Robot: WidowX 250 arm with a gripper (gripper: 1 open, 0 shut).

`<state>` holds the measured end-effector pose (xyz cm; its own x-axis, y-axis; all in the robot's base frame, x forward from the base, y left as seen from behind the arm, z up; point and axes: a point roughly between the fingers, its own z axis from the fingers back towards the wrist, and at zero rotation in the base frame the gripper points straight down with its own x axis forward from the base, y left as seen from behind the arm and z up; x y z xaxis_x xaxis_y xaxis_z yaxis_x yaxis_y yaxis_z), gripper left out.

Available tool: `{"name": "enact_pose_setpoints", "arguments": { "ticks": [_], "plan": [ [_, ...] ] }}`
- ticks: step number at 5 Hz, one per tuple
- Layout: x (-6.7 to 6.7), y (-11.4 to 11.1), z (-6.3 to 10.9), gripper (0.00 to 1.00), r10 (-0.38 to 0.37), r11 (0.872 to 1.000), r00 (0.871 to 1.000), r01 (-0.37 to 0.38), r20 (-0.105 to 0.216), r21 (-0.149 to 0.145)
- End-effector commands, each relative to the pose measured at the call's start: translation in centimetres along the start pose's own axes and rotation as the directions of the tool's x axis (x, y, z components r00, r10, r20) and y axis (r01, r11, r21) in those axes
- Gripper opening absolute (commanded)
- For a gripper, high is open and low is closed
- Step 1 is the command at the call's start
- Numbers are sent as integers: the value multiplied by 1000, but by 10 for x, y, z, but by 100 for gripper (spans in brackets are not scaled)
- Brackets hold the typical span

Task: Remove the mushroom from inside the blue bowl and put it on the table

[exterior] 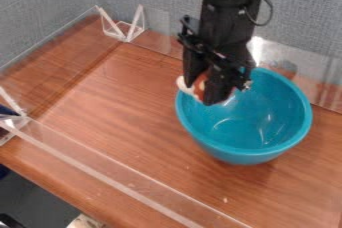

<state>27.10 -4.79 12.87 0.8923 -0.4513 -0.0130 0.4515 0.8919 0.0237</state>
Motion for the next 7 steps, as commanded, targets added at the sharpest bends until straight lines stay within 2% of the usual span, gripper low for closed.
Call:
{"name": "enact_pose_setpoints", "arguments": {
  "ticks": [1,3,4,5,6,7],
  "plan": [
    [0,12,28,0,29,999,996,-32,83,32],
    [-6,40,34,0,92,994,992,-96,82,49],
    [-11,62,24,0,134,989,989,-137,59,54],
    [-21,85,14,0,181,981,983,-183,31,59],
    [-40,109,-4,0,232,971,973,-231,-15,66],
    [-63,125,-24,0,268,962,961,-263,-65,75]
  ]
}}
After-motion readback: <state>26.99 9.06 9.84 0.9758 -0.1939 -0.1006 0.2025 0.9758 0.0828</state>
